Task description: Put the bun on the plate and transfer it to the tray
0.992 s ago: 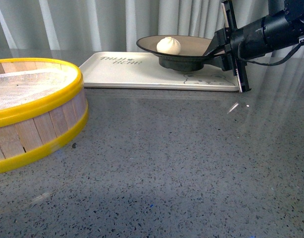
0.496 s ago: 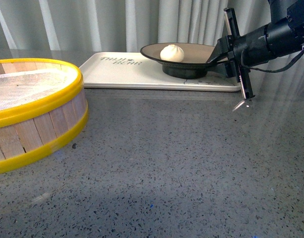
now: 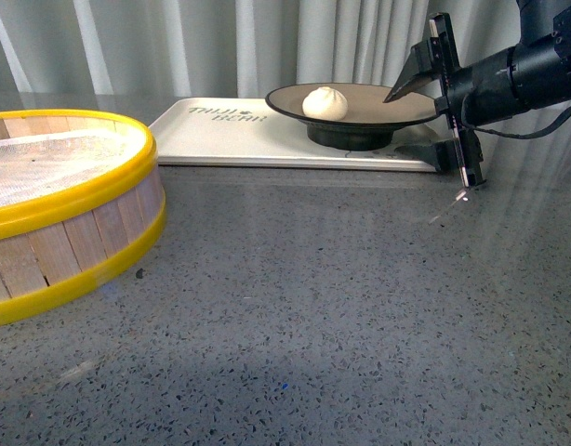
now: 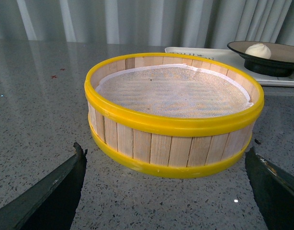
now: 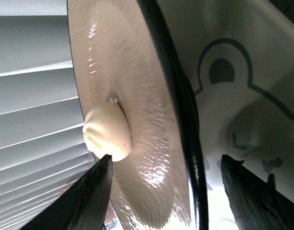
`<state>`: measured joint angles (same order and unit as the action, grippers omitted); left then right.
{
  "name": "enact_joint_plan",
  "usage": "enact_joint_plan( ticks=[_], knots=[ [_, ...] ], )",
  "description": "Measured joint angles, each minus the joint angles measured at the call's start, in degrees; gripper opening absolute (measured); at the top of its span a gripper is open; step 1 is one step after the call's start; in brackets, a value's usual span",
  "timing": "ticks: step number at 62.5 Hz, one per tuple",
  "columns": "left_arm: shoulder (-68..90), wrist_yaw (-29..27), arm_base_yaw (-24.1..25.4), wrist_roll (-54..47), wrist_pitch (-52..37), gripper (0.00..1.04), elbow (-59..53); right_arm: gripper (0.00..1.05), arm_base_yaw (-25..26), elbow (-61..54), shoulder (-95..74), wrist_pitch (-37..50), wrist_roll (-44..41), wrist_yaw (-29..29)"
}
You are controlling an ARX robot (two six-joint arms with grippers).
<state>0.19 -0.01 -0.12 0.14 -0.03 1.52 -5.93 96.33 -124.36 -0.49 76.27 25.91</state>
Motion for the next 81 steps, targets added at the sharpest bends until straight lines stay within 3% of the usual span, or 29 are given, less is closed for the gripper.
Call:
enact_joint_plan(
  ticks=[13, 49, 61, 72, 76, 80, 81],
  knots=[
    [0.0, 0.0, 0.0, 0.0, 0.0, 0.98, 0.0, 0.98, -0.5, -1.4, 2.5, 0.4, 0.1, -1.0],
    [0.0, 0.0, 0.0, 0.0, 0.0, 0.98, 0.0, 0.96, -3.0, -20.5, 18.7, 7.9, 0.0, -6.4],
    [0.0, 0.0, 0.0, 0.0, 0.0, 0.98, 0.0, 0.96, -1.4, -30.1, 27.1, 9.9, -3.2, -13.0],
    [0.0, 0.0, 0.0, 0.0, 0.0, 0.98, 0.0, 0.95, 4.6, -45.7, 43.4, 13.7, -16.8, -25.3],
    [0.0, 0.0, 0.0, 0.0, 0.0, 0.98, 0.0, 0.8, 6.4, -58.7, 54.7, 28.4, -37.7, -26.6],
    [0.0, 0.0, 0.0, 0.0, 0.0, 0.98, 0.0, 0.65, 6.4, -68.6, 66.5, 30.2, -55.5, -26.2],
    [0.0, 0.0, 0.0, 0.0, 0.0, 0.98, 0.0, 0.63, 6.3, -69.7, 67.8, 30.1, -56.4, -26.2]
  ],
)
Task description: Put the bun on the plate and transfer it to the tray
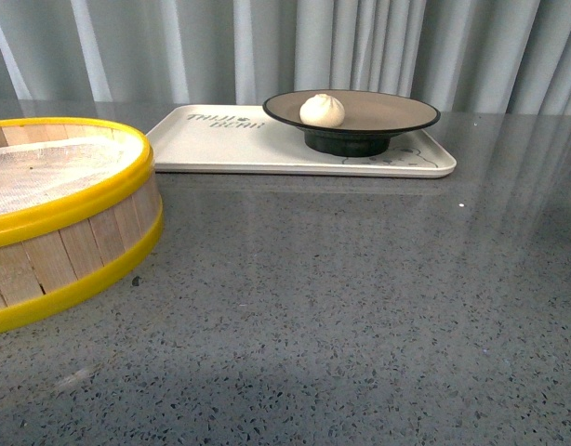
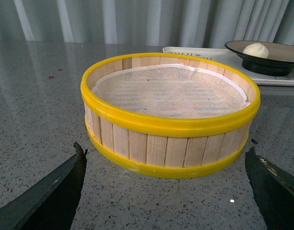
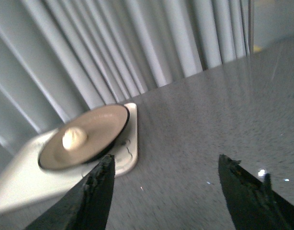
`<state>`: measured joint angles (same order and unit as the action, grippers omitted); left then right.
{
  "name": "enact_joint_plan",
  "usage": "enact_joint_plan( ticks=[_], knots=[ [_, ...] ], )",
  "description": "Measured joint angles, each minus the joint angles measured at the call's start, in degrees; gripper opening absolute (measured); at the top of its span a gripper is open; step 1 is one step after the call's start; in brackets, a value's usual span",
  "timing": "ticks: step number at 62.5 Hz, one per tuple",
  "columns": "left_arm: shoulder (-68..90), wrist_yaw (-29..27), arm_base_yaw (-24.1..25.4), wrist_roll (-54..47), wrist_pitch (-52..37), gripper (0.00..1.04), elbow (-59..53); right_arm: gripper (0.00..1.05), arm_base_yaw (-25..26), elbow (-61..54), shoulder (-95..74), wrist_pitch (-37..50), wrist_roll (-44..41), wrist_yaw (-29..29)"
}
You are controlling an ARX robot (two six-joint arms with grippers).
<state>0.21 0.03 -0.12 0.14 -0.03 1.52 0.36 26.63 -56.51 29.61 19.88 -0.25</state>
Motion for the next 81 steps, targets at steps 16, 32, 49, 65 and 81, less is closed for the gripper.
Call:
enact_joint_plan(
  ticks=[16, 32, 49, 65, 81],
  knots=[
    [0.0, 0.0, 0.0, 0.0, 0.0, 0.98, 0.0, 0.05, -0.3, -19.8, 25.9, -6.4, -18.7, 0.2],
    [0.0, 0.0, 0.0, 0.0, 0.0, 0.98, 0.0, 0.02, -0.4, -23.1, 33.5, -10.2, -19.5, 0.3],
    [0.0, 0.0, 0.0, 0.0, 0.0, 0.98, 0.0, 0.02, -0.4, -24.7, 38.4, -13.8, -19.6, 0.3],
    [0.0, 0.0, 0.0, 0.0, 0.0, 0.98, 0.0, 0.02, -0.4, -26.4, 43.2, -16.1, -19.7, 0.3],
    [0.0, 0.0, 0.0, 0.0, 0.0, 0.98, 0.0, 0.02, -0.4, -26.4, 46.4, -19.4, -19.7, 0.3]
  ],
)
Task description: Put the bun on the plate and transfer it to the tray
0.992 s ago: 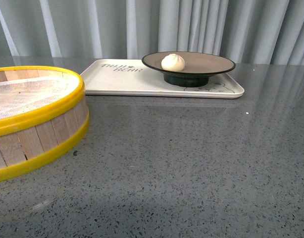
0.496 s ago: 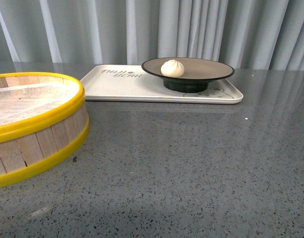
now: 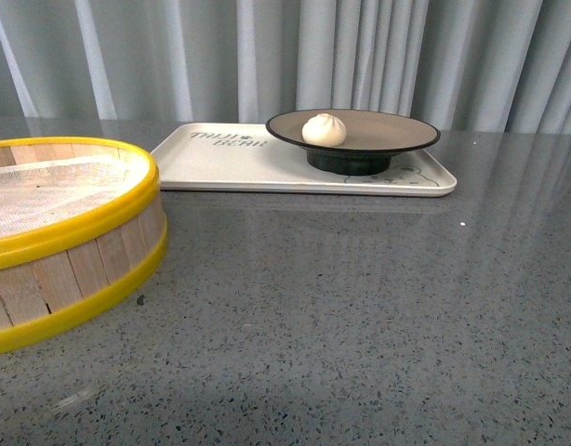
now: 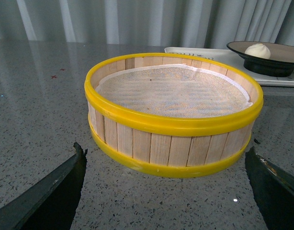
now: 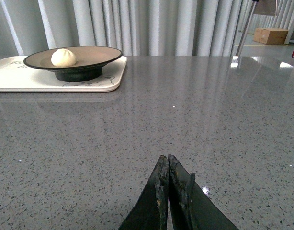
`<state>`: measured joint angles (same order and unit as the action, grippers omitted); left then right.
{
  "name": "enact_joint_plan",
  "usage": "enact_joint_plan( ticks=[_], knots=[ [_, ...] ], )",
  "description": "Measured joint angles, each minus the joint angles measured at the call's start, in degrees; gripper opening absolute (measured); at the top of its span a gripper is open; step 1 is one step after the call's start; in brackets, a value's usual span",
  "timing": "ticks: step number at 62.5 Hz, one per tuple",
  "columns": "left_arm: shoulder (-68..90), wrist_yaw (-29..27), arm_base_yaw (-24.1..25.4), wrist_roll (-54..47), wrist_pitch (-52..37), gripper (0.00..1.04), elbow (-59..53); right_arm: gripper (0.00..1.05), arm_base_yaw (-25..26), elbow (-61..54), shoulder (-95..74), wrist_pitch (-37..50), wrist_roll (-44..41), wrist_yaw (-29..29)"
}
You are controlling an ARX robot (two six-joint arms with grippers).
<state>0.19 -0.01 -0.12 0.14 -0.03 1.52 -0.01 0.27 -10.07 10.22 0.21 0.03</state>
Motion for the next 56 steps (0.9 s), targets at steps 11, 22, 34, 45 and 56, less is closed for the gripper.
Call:
enact_joint_plan(
  ticks=[11, 22, 34, 45, 56],
  knots=[
    [0.0, 0.0, 0.0, 0.0, 0.0, 0.98, 0.0, 0.02, 0.0, 0.0, 9.3, -9.9, 0.0, 0.0],
    [0.0, 0.0, 0.0, 0.0, 0.0, 0.98, 0.0, 0.02, 0.0, 0.0, 9.8, -10.1, 0.0, 0.0],
    [0.0, 0.0, 0.0, 0.0, 0.0, 0.98, 0.0, 0.02, 0.0, 0.0, 9.8, -10.1, -0.1, 0.0],
    [0.0, 0.0, 0.0, 0.0, 0.0, 0.98, 0.0, 0.32, 0.0, 0.0, 9.8, -10.2, -0.1, 0.0],
    [0.0, 0.0, 0.0, 0.0, 0.0, 0.98, 0.0, 0.6, 0.0, 0.0, 9.8, -10.2, -0.1, 0.0]
  ],
)
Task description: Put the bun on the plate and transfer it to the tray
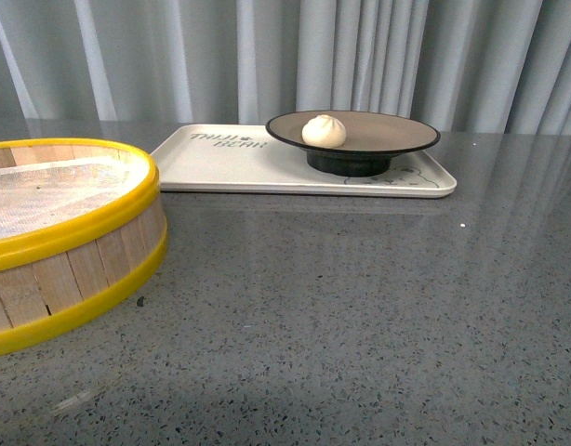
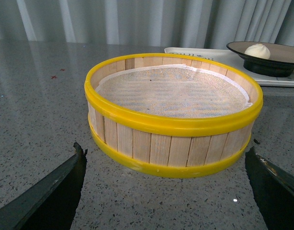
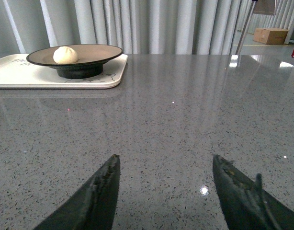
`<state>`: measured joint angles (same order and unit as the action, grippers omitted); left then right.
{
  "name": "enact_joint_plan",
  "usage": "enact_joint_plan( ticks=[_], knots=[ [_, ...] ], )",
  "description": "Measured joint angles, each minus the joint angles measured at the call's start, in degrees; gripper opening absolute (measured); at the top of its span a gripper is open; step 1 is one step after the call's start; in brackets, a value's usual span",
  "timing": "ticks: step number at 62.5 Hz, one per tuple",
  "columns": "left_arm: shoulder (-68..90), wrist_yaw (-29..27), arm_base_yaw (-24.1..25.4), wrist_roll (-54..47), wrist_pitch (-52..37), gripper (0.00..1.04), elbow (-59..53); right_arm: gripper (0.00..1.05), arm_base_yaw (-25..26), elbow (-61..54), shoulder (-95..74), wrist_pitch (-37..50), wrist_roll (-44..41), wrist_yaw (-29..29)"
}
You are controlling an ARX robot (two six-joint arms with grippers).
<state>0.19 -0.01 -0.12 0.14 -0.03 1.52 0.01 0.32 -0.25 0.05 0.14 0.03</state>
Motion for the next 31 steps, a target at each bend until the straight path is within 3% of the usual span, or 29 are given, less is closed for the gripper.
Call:
enact_joint_plan(
  ticks=[13, 31],
  knots=[
    [0.0, 0.0, 0.0, 0.0, 0.0, 0.98, 0.0, 0.97, 0.0, 0.0, 0.0, 0.0, 0.0, 0.0],
    [0.0, 0.0, 0.0, 0.0, 0.0, 0.98, 0.0, 0.96, 0.0, 0.0, 0.0, 0.0, 0.0, 0.0]
  ],
)
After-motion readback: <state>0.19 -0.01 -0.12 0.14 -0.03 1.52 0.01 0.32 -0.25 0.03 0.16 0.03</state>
